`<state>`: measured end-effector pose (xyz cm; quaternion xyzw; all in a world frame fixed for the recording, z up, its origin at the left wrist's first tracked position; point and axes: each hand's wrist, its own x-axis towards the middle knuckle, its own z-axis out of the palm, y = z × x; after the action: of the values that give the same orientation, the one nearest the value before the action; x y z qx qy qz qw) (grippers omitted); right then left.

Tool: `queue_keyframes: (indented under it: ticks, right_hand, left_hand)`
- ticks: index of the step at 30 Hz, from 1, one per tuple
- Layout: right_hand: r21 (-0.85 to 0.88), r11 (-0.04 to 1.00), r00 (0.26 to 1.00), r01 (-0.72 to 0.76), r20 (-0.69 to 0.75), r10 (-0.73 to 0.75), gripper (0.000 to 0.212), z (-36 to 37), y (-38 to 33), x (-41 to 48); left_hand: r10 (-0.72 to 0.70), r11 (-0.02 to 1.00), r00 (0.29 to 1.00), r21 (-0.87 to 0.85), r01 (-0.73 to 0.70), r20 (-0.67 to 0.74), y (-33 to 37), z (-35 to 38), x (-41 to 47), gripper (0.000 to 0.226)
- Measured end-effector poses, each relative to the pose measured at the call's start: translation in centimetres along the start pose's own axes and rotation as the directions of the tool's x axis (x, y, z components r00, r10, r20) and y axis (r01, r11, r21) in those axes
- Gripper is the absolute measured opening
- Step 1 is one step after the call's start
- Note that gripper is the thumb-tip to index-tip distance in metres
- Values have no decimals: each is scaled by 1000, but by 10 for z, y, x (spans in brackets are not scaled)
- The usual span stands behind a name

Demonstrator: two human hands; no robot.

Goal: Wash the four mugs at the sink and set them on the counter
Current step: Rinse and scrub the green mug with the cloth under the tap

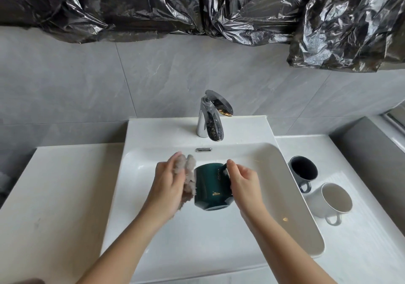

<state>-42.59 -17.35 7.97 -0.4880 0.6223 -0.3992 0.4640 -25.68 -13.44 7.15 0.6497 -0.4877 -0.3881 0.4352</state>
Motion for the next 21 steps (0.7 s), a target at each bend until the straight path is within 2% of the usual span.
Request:
queue_keyframes:
  ticks: [1,3,5,7,11,13,17,19,21]
  right_hand:
    - [-3,1000,1000,3,-3,-3,47,1,0,0]
    - [-18,1000,1000,10,-8,-10,45,4,0,-1]
    - [-29,999,1000,18,-3,-18,45,6,0,-3]
    - [-30,999,1000,23,-5,-24,46,9,0,-4]
    - [-53,999,1000,-11,-6,10,40,8,5,-3]
    - [-49,998,999,-35,-2,35,39,7,9,-5]
    - [-53,998,999,-44,12,45,44,7,8,-8]
    - [-43,998,999,-37,-4,37,46,4,5,-5]
    - [-31,998,998,-50,-35,49,45,1,5,-1]
  left_hand:
    - [159,976,987,159,-151,-39,7,1,-3,32]
    - [399,861,914,372,-347,-71,12,7,-7,60]
    - [490,776,870,480,-409,-52,13,14,-7,62]
    - [581,663,814,576,-478,6,11,21,-4,44]
    - [680,524,700,521,-673,220,4,31,-19,35]
    - [689,504,683,515,-693,244,0,30,-23,31]
    - [606,647,790,522,-557,92,6,23,-5,32]
    - [626,638,766,469,-611,145,7,22,-10,30]
    - [656,593,712,412,-692,252,4,26,-23,28]
